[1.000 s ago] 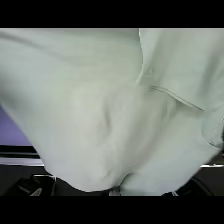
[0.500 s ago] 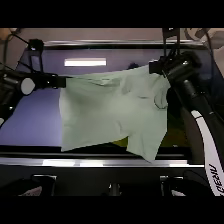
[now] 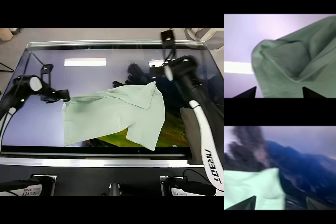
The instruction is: Fold the shirts.
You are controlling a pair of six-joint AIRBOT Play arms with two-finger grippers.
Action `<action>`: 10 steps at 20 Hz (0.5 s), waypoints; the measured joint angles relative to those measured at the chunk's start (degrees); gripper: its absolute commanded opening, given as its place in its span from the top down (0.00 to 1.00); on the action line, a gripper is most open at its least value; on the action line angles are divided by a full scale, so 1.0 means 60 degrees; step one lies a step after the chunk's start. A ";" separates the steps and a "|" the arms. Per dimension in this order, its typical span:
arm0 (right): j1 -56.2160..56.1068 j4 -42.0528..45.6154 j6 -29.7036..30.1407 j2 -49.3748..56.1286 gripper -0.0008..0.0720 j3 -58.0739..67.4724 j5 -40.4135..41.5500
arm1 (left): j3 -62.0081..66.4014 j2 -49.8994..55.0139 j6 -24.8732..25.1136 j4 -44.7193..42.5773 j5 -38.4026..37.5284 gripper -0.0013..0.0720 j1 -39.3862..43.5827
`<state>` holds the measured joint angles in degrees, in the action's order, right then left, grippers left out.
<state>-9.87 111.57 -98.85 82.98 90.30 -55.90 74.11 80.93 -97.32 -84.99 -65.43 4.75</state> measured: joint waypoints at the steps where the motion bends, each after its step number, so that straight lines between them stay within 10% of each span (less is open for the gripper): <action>1: 0.0652 -0.0470 0.0743 -0.0142 0.17 0.0018 -0.0317 | -0.0379 -0.0295 0.0350 0.0415 -0.0331 0.00 -0.0495; 10: 0.4288 -0.5504 0.5756 -0.0127 0.17 -0.1512 -0.3690 | -0.6113 -0.2721 0.2976 0.4018 -0.1286 0.19 -0.3373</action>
<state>15.86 78.54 -64.31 82.21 81.23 -78.04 37.43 64.60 -79.46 -60.88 -73.14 -15.49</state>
